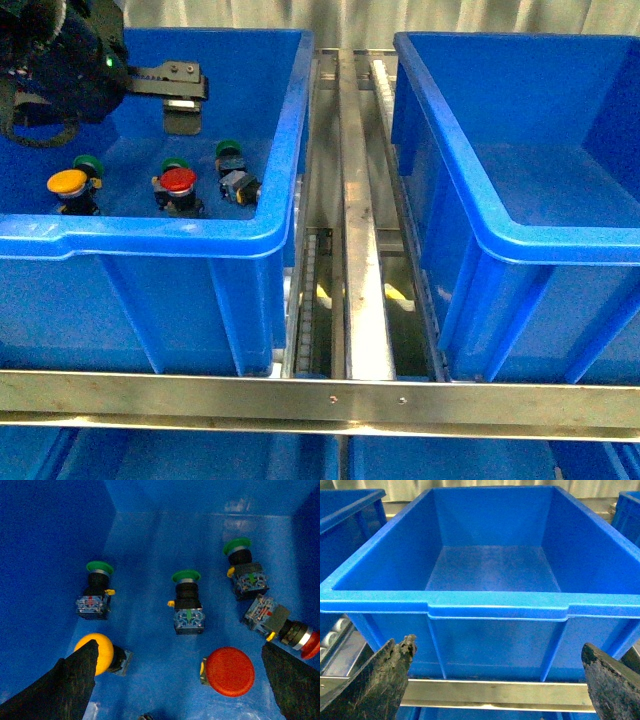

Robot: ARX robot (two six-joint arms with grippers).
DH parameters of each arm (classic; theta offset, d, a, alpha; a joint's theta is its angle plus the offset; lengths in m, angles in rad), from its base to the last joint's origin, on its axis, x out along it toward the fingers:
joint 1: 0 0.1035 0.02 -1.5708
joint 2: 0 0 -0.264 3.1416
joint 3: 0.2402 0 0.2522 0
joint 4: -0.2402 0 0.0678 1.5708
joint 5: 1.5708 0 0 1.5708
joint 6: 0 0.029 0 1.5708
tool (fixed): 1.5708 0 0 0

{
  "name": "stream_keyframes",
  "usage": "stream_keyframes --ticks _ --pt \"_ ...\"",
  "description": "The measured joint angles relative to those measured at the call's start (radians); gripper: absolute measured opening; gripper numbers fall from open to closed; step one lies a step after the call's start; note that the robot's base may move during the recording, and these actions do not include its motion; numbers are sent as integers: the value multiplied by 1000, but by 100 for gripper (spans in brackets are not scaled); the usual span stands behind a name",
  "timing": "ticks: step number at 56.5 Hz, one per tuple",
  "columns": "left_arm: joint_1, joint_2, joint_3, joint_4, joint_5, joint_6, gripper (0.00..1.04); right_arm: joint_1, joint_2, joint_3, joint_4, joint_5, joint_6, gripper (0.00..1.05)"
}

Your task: Pick red and yellow buttons and place in box

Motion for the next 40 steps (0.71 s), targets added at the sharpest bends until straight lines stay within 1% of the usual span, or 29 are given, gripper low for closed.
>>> stream_keyframes --ticks 3,26,40 --pt "-8 19 9 3 -23 5 97 0 0 0 0 0 0 99" --pt "-30 108 47 -18 -26 2 97 0 0 0 0 0 0 99" --pt "-31 140 90 -67 -35 -15 97 0 0 0 0 0 0 99"
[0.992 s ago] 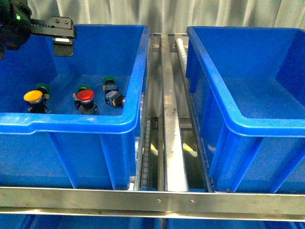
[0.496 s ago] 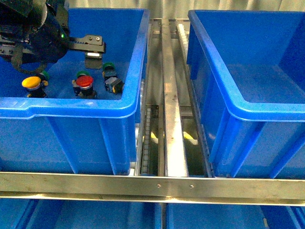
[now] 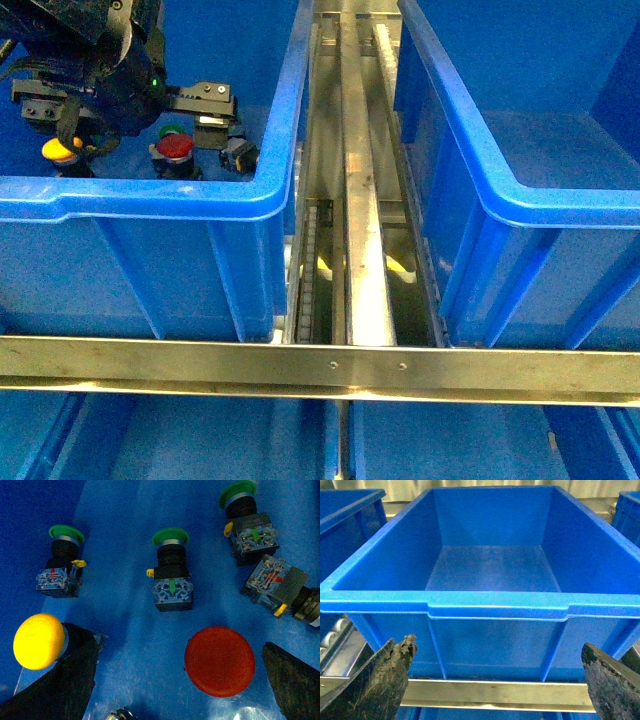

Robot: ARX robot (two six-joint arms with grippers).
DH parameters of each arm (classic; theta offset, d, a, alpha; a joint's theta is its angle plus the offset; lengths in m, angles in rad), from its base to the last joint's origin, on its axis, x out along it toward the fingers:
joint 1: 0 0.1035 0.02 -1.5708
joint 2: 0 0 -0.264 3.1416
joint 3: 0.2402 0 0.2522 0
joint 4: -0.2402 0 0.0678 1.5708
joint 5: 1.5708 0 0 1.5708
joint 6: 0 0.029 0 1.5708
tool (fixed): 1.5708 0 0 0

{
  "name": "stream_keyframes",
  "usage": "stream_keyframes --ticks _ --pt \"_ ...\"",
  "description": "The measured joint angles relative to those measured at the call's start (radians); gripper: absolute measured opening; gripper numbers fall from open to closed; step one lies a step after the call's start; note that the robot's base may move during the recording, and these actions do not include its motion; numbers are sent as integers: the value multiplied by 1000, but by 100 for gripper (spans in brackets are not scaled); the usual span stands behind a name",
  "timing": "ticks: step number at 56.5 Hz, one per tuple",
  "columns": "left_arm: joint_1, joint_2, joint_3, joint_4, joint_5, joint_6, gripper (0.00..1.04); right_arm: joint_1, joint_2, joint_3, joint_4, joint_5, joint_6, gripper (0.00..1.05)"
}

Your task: Pick red and yellow buttons and place in box

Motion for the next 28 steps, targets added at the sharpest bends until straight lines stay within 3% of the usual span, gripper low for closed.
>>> stream_keyframes --ticks 28 --pt "-6 67 100 -97 -8 -24 97 0 0 0 0 0 0 99"
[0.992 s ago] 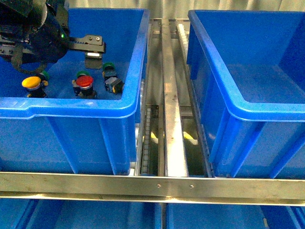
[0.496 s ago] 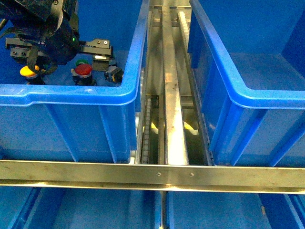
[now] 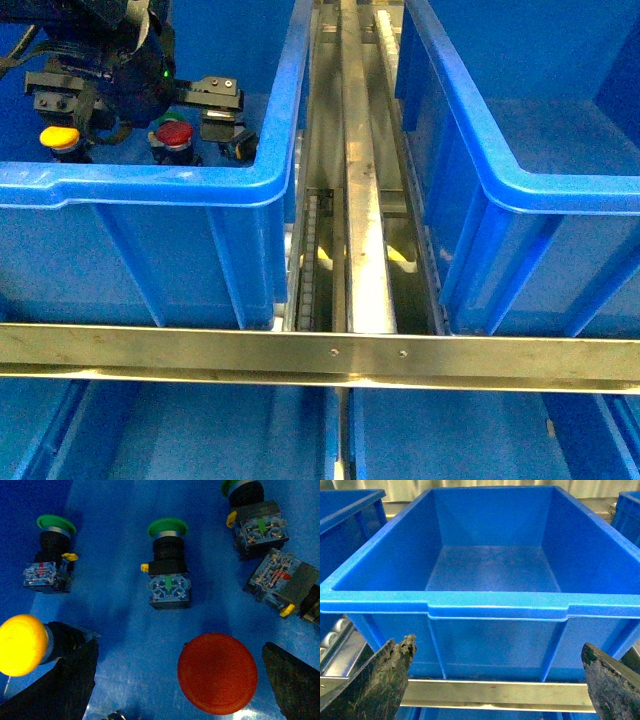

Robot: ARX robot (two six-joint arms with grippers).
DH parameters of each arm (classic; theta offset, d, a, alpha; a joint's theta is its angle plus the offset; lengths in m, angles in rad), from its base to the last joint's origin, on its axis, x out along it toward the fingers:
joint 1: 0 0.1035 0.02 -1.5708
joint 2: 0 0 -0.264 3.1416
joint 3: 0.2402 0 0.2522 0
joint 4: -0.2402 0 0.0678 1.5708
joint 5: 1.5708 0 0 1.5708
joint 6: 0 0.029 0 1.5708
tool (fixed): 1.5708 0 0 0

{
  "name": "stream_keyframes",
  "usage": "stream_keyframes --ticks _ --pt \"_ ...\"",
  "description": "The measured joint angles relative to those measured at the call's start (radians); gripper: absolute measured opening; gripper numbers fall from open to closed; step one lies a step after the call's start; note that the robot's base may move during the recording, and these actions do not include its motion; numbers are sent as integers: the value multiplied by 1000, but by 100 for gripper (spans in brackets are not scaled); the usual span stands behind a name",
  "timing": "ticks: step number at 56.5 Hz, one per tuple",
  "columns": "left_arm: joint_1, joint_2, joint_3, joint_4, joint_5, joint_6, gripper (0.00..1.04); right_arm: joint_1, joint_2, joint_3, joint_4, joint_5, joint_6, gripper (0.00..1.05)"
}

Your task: Pick red and yellow buttons and place in box

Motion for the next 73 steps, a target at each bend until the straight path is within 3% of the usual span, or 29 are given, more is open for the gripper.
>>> stream_keyframes --ticks 28,35,41,58,73 --pt "-13 65 127 -109 1 -29 97 0 0 0 0 0 0 99" --pt "-14 93 154 -141 3 -51 80 0 0 0 0 0 0 99" --pt "-16 105 166 -153 2 -56 82 0 0 0 0 0 0 99" --pt "-21 118 188 -169 -5 -71 38 0 0 0 0 0 0 99" --pt "-22 112 162 -121 -8 -72 34 0 0 0 0 0 0 99"
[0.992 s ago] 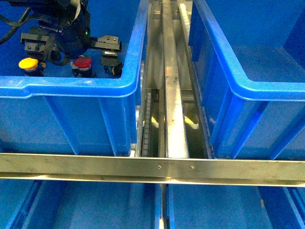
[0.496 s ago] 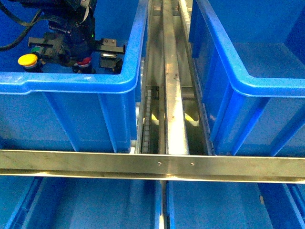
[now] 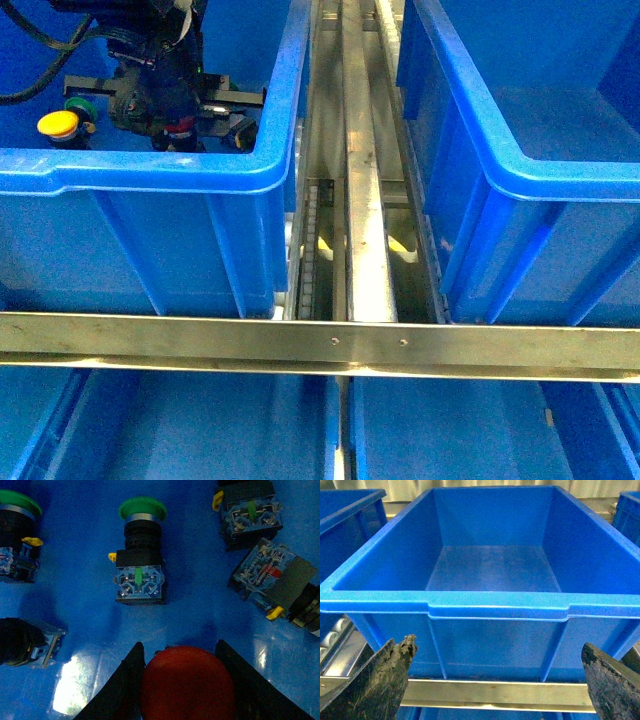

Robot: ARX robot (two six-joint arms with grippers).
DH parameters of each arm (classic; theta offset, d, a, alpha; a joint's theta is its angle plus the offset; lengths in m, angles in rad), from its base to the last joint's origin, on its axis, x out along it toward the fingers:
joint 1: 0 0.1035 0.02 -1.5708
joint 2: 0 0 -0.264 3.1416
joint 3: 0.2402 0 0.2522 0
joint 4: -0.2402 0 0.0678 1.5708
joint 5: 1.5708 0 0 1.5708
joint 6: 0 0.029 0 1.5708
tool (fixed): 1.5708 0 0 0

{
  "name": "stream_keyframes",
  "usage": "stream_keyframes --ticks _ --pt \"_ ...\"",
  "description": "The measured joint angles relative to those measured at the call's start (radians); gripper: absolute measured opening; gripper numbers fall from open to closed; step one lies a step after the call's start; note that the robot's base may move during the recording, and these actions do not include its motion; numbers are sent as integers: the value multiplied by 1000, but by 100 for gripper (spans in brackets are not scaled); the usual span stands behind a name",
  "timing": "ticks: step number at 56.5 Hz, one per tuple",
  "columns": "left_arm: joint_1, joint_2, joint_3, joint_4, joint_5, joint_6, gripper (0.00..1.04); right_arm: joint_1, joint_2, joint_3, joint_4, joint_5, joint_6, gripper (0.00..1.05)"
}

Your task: Pick red and yellow buttons and place in box

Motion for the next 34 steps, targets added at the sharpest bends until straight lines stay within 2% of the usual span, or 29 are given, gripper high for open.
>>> stream_keyframes --ticks 9,15,19,24,30,34 --pt "6 -64 -115 138 14 17 34 0 0 0 0 0 0 99" --pt "29 -167 -227 243 76 3 34 0 0 0 0 0 0 99" --pt "71 -294 -333 330 159 -63 34 0 0 0 0 0 0 99" --pt "151 -444 -459 463 317 -220 34 0 0 0 0 0 0 99" --pt "205 -517 -544 581 459 -364 34 0 0 0 0 0 0 99" --pt "221 -550 -615 716 593 -516 34 0 0 0 0 0 0 99"
